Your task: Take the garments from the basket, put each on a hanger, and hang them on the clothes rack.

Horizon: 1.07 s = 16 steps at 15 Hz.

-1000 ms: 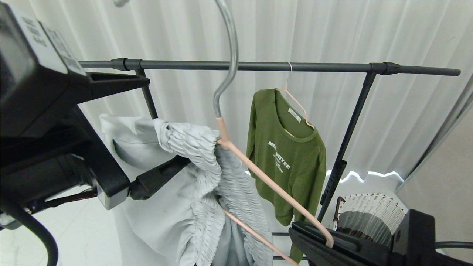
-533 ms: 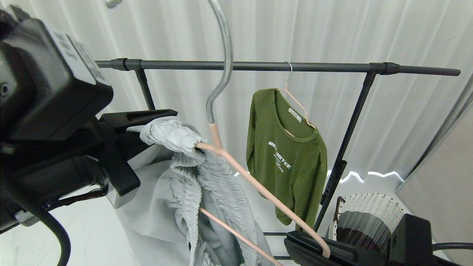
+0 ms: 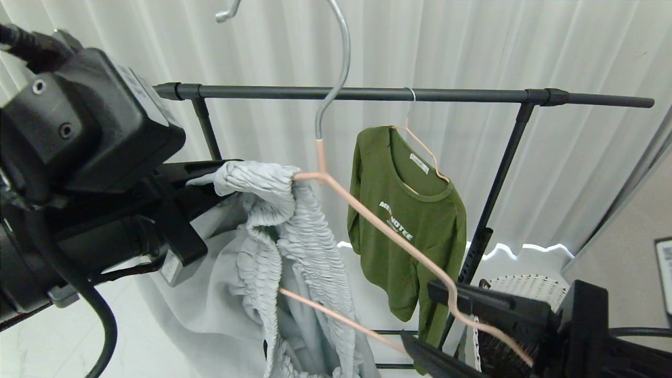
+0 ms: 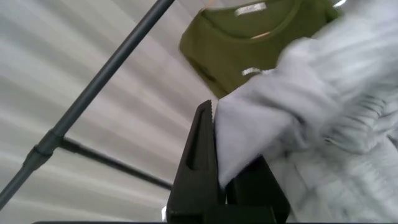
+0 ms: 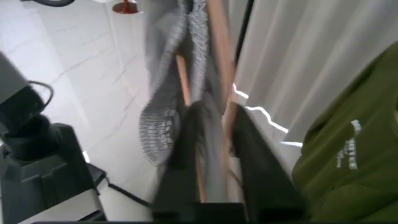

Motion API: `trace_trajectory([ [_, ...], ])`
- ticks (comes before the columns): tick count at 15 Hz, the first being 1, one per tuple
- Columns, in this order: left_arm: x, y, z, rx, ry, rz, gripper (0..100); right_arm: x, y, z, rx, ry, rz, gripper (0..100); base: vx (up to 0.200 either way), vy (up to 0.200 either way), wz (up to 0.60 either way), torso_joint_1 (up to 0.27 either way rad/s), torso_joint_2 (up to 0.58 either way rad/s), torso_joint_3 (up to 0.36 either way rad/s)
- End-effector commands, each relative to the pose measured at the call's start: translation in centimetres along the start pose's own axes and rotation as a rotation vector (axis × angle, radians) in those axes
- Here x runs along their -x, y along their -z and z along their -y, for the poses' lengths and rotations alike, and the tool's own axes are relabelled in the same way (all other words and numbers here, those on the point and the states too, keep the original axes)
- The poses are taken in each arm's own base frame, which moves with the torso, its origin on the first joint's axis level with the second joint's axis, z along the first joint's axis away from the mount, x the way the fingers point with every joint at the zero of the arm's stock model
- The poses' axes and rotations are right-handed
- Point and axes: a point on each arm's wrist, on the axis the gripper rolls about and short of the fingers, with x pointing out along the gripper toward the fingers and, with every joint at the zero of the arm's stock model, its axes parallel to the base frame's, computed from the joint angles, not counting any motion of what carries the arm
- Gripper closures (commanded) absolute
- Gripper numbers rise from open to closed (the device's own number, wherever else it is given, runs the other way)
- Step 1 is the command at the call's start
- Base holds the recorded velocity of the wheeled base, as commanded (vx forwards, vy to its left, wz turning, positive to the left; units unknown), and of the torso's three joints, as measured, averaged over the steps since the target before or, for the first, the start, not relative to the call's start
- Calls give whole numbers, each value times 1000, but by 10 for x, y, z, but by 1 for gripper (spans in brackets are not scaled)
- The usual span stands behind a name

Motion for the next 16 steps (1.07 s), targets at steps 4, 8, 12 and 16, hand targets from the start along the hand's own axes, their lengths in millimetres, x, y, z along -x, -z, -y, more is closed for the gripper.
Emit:
trace_trajectory([
  [4,-2,2,0,-13,-9,-17,100,0,-2,13,-3,63,9,0,0,0,0,0,0,0],
  [8,-5,9,-6,-37,-100,-117,100,-2,-4,40,34,196,14,0,0,0,0,0,0,0],
  [12,-4,13,-7,-32,-187,-207,100,2,-7,52,42,252,25,0,0,0,0,0,0,0],
  [16,-12,8,-12,132,-260,-225,100,0,-6,49,44,224,22,0,0,0,0,0,0,0],
])
